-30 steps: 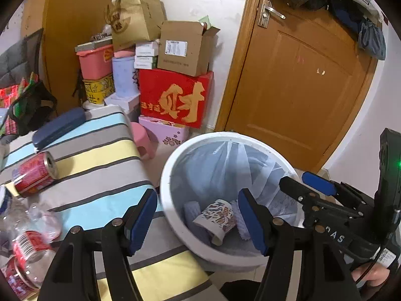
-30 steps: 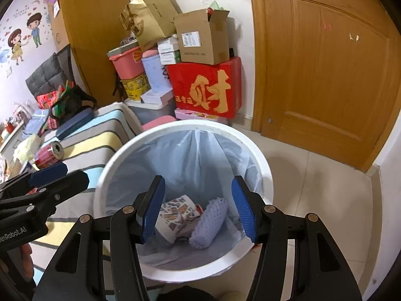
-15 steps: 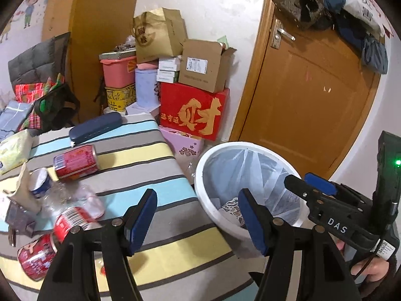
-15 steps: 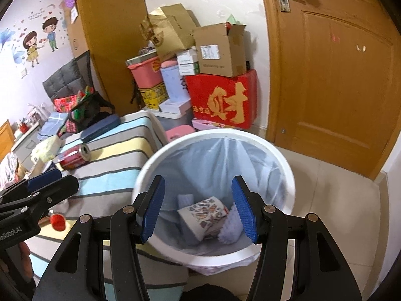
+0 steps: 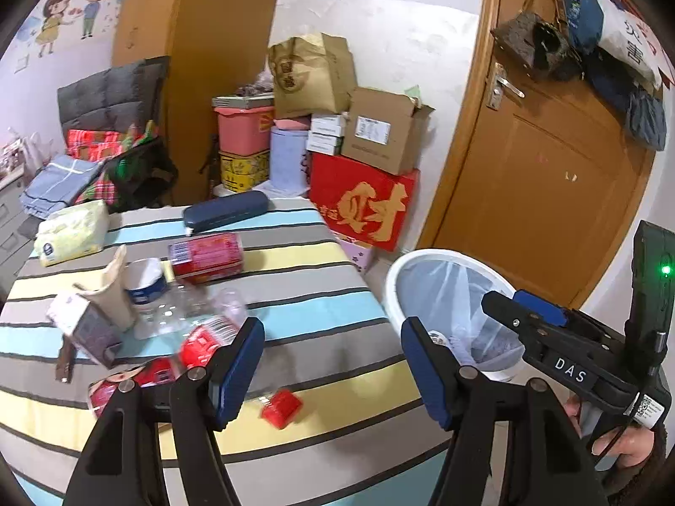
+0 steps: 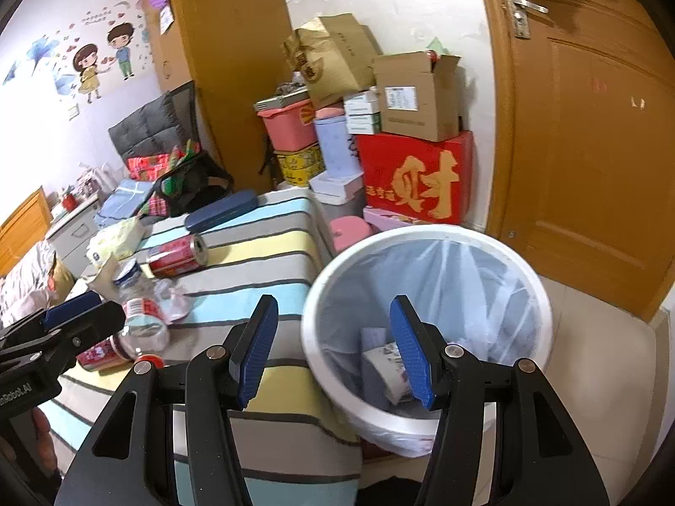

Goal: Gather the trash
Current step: 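Move both open tools back over the table, then grasp the red Drink Milk can with the left tool while the right tool grasps the plastic bottle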

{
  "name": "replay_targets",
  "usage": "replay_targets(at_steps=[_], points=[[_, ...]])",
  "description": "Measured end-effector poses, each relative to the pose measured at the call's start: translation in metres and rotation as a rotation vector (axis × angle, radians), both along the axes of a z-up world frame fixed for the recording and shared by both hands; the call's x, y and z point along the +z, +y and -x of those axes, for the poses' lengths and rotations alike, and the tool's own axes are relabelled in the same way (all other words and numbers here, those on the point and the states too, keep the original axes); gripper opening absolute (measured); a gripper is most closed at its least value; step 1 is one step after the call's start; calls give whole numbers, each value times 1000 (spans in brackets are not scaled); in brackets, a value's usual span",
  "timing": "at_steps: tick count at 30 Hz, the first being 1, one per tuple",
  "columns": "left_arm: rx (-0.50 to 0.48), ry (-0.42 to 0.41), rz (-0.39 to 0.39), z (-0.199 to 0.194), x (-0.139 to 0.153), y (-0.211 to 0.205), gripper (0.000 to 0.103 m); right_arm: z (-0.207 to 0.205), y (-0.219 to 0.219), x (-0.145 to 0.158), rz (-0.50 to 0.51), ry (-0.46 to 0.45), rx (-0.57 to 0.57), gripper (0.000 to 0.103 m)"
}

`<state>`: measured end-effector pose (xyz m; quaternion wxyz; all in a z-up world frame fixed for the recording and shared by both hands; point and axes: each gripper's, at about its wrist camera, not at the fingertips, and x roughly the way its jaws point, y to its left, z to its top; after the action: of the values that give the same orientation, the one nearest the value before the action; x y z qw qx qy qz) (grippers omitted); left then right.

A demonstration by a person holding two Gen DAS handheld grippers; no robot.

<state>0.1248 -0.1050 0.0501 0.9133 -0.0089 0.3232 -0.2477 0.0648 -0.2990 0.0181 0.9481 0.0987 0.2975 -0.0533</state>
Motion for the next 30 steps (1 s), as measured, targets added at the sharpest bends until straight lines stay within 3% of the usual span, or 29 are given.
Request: replay_targets(at_steps=[13,21,25,30], points=[[122,-10,-4,6,-6,77,67,-12,42,-3,10,2,107,57],[213,32,1,-2,-20,125,67,-26,67,-9,6,22,183,57],[216,55,-3,-9,-31,143,68,-35,82,-10,16,32,237,57],[150,93,-38,-25,-45,147,68,-47,99,-13,3,51,308,57]])
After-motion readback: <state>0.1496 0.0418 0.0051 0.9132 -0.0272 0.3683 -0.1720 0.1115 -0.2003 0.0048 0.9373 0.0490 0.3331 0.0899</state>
